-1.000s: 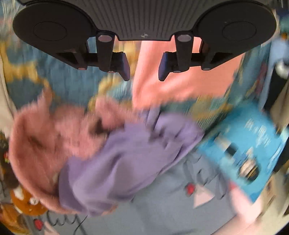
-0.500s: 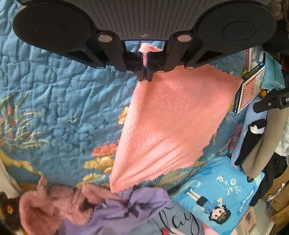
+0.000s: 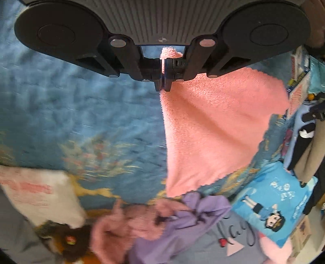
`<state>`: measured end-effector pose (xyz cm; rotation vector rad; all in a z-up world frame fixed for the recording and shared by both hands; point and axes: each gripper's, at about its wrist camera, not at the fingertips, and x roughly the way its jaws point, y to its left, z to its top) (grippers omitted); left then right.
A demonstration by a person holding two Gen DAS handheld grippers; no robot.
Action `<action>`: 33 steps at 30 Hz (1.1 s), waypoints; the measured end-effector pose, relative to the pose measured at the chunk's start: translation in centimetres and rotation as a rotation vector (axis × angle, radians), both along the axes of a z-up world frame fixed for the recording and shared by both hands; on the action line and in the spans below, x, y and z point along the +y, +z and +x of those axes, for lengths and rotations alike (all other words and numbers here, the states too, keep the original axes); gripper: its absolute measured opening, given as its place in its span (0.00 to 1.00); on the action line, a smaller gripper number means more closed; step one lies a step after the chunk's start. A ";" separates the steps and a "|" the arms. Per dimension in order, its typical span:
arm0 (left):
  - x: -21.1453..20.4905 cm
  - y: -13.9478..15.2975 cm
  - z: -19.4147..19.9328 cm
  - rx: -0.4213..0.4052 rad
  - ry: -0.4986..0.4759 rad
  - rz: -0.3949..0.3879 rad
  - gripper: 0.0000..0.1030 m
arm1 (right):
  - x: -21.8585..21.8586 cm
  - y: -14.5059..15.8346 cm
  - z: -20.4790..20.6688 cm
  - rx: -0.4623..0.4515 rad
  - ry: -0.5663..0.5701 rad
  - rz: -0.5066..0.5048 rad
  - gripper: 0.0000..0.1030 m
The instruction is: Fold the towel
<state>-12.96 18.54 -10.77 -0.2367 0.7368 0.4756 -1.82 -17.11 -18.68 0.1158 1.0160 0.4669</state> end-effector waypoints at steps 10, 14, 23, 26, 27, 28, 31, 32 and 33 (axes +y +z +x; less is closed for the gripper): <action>-0.1 0.0 0.0 0.000 -0.005 -0.009 0.57 | -4.3 -0.6 -1.6 0.009 -0.031 -0.076 0.07; -0.4 -0.2 0.3 0.007 -0.011 -0.005 0.58 | -3.2 1.7 0.2 -0.151 -0.036 -0.098 0.27; -0.7 -0.7 1.0 0.029 -0.022 0.003 0.58 | 3.5 1.8 12.2 -0.227 0.029 -0.035 0.28; -0.7 -0.9 1.3 0.039 -0.021 0.005 0.59 | 4.8 1.0 15.4 -0.186 0.006 -0.018 0.28; -0.7 -1.0 1.5 0.042 -0.020 0.004 0.59 | 5.2 0.7 16.3 -0.167 0.002 -0.015 0.28; -0.7 -1.1 1.6 0.045 -0.019 0.004 0.59 | 5.5 0.4 17.1 -0.145 0.001 -0.016 0.28; -0.7 -1.3 2.0 0.053 -0.024 -0.001 0.59 | 6.1 -0.6 18.7 -0.068 0.014 -0.004 0.20; -0.7 -1.3 2.0 0.053 -0.027 0.000 0.59 | 6.2 -0.8 19.0 -0.048 0.022 0.000 0.02; -0.7 -1.3 2.1 0.054 -0.029 0.002 0.59 | 6.3 -0.9 19.2 -0.038 0.028 -0.001 0.03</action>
